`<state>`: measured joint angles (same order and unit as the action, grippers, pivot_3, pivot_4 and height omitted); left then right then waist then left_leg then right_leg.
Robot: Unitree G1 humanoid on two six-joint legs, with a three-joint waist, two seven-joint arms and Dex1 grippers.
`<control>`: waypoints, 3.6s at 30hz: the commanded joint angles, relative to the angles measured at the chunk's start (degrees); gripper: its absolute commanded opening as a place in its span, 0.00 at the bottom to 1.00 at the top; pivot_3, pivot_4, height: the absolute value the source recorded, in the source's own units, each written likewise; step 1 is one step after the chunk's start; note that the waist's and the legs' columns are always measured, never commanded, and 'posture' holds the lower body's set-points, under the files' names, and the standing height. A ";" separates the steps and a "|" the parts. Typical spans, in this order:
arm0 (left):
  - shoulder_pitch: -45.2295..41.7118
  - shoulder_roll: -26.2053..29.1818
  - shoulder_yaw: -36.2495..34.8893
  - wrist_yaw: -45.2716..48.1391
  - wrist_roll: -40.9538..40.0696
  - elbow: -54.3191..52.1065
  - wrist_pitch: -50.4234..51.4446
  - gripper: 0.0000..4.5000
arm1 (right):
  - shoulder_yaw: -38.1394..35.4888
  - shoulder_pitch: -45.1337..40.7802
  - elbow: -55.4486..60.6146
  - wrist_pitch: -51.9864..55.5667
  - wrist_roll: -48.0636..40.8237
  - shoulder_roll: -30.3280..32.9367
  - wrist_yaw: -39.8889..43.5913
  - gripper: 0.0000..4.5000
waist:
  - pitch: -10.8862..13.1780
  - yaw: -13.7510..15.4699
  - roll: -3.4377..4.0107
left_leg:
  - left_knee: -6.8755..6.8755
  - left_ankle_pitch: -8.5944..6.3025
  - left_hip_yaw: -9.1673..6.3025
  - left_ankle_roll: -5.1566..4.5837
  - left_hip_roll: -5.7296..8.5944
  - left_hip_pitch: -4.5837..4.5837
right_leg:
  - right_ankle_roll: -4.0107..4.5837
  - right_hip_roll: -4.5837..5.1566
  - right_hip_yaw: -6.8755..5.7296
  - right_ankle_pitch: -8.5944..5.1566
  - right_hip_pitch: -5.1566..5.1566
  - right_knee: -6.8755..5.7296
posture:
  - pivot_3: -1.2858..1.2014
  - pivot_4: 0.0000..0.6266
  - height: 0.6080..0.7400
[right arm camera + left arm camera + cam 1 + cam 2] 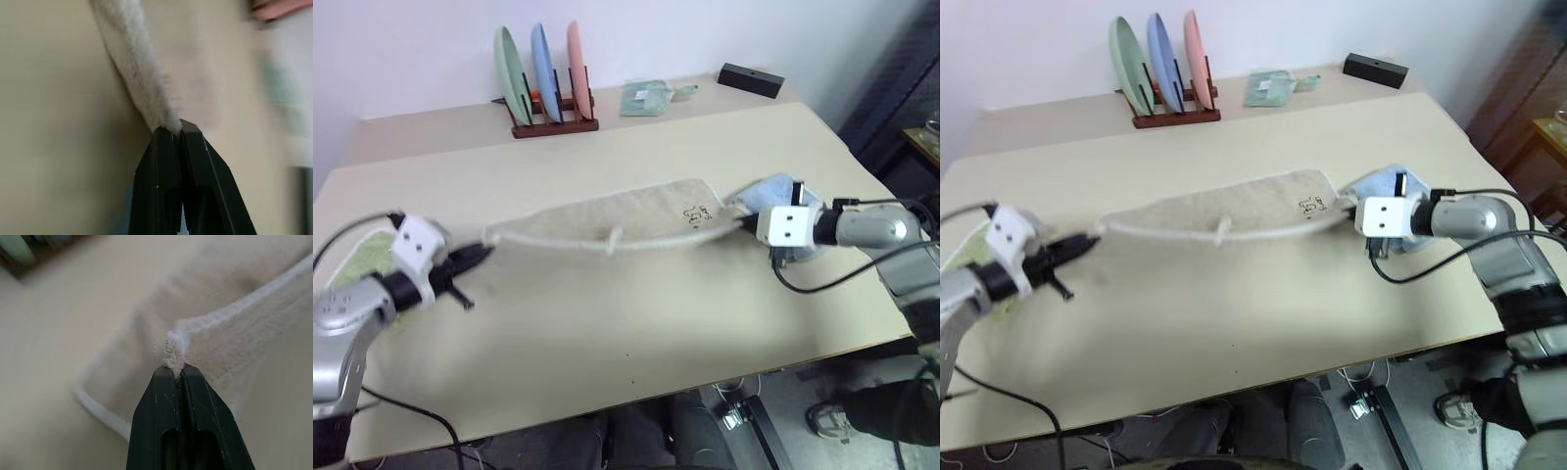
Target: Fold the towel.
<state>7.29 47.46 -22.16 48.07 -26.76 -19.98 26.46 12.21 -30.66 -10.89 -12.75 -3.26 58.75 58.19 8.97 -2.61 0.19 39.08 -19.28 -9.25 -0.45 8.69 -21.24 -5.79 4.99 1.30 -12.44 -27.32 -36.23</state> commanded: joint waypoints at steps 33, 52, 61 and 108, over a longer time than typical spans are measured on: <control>-5.16 -6.09 1.94 -9.57 5.86 10.70 -1.49 0.00 | 3.71 -24.99 -33.92 -12.84 14.68 -18.37 -1.25 0.01 | -0.02 4.10 -0.01 | 0.02 -0.23 0.44 -0.17 -0.15 0.87 | -0.04 -0.06 -0.02 0.09 0.77 0.21 | 0.52 0.24 1.00; -6.67 -11.95 -0.77 -23.99 11.70 13.53 -5.65 0.89 | 0.27 -20.73 -34.12 -13.04 21.94 -13.60 -18.88 0.98 | -0.02 3.32 0.00 | -0.02 -0.24 0.44 -0.14 -0.15 0.84 | -0.03 -0.08 -0.02 0.08 0.70 0.20 | 0.52 0.24 1.00; -8.90 -16.48 8.01 -19.65 8.93 0.00 -7.01 0.90 | -23.63 12.47 21.08 51.88 -24.88 -12.51 -7.67 0.99 | -0.11 4.93 0.08 | 0.08 -0.25 0.38 -0.15 -0.18 0.85 | -0.04 -0.06 0.05 0.09 0.83 0.21 | 0.52 0.24 1.00; -12.59 -16.29 22.67 -7.45 5.19 -2.00 -6.75 0.90 | -18.81 1.44 29.78 66.49 -28.95 -16.74 -30.83 0.00 | -0.18 2.76 0.07 | -0.08 -0.29 0.66 -0.17 -0.35 0.95 | -0.04 -0.20 0.10 0.09 0.77 0.22 | 0.52 0.24 1.00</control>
<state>-4.29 31.04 1.01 40.38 -22.00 -21.57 21.41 -12.93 -29.47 15.05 58.33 -34.20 41.18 22.37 8.79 0.15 0.27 39.02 -19.59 -8.56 -0.58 8.30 -20.27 -5.82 4.77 1.41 -12.35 -26.55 -36.02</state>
